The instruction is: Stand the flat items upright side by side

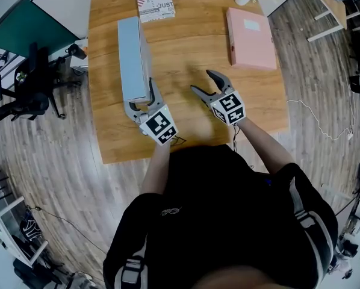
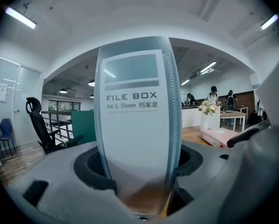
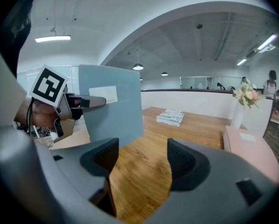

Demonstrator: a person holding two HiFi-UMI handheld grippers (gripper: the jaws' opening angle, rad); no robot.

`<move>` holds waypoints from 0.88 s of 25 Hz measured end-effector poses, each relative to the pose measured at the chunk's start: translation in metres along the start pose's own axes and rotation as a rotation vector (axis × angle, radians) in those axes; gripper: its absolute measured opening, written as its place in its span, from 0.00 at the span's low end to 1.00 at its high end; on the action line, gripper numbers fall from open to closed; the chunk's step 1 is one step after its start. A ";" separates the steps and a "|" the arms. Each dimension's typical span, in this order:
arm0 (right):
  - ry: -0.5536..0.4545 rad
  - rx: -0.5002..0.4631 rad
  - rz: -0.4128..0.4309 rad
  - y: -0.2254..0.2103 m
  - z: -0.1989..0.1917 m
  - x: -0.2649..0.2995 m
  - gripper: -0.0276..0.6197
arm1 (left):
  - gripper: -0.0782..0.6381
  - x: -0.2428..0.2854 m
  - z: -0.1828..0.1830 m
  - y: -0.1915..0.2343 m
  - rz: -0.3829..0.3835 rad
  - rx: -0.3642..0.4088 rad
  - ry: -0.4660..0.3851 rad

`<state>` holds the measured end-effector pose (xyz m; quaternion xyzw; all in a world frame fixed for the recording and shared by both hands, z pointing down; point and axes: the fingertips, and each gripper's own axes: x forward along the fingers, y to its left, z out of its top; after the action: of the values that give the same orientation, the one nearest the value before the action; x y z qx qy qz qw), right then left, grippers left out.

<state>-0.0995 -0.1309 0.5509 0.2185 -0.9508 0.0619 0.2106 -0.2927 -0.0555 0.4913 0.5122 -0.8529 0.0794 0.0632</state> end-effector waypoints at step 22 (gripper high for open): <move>0.041 0.089 -0.107 0.001 -0.023 -0.012 0.56 | 0.65 -0.061 -0.060 0.012 -0.324 -0.105 0.239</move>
<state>-0.0817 -0.1210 0.5665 0.2771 -0.9295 0.0972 0.2231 -0.2730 0.0151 0.5377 0.6258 -0.7486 0.0838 0.2026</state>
